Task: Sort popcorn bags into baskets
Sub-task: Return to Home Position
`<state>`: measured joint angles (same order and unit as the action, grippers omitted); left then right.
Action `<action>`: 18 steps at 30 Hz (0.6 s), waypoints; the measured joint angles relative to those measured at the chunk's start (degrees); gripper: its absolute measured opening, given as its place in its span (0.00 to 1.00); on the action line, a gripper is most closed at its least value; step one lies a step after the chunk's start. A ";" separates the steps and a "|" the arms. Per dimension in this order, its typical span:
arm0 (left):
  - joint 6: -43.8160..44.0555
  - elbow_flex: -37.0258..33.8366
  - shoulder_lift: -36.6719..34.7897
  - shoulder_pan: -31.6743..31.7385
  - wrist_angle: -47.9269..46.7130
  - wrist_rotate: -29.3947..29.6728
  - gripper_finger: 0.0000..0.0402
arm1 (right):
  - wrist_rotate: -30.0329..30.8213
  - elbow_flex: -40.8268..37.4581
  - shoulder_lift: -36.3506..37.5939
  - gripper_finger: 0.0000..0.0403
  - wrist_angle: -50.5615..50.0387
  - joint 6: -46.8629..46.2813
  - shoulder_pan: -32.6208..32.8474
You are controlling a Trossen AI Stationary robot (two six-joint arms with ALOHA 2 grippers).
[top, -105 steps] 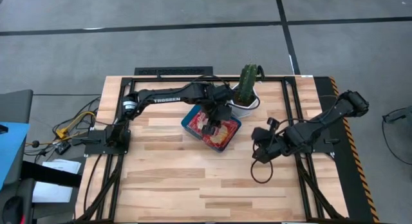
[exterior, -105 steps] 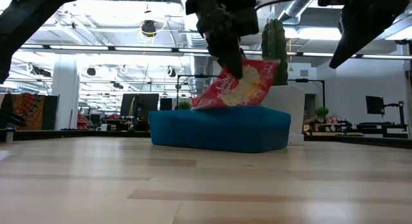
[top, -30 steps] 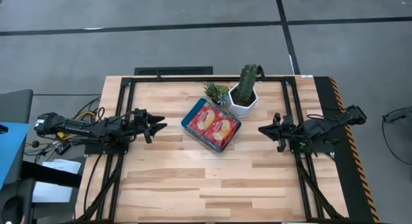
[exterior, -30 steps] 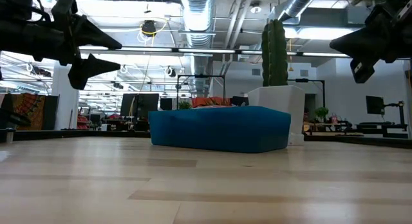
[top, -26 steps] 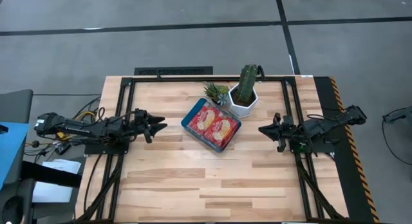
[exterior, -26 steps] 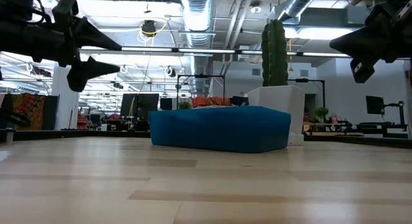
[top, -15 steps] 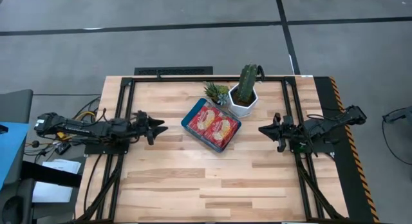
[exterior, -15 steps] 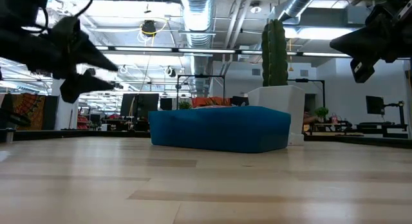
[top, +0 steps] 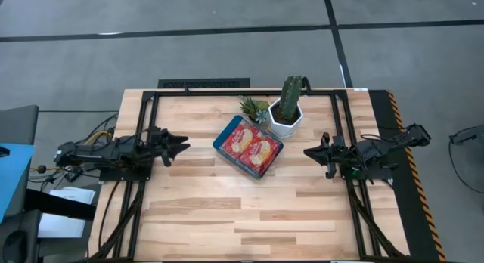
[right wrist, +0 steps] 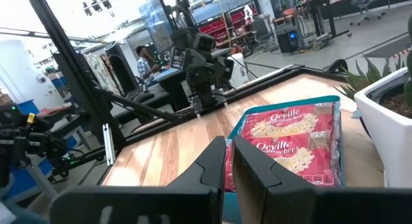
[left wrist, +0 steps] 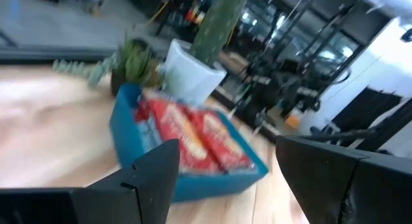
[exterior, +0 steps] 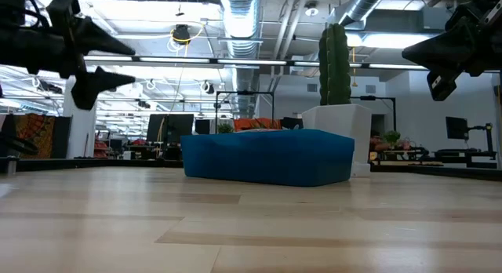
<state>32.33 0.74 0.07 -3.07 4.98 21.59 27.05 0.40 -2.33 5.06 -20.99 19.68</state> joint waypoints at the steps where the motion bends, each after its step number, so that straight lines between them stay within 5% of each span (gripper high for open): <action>1: 0.35 0.07 0.08 0.01 -0.58 0.04 0.61 | -0.02 -0.02 0.09 0.13 0.02 0.02 0.00; 18: 0.45 -0.03 0.42 0.02 -1.25 -0.30 0.61 | 0.00 -0.04 0.04 0.13 0.07 -0.02 0.02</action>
<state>32.77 0.71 0.49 -3.05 3.73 21.30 27.05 0.36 -2.28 5.13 -21.01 19.70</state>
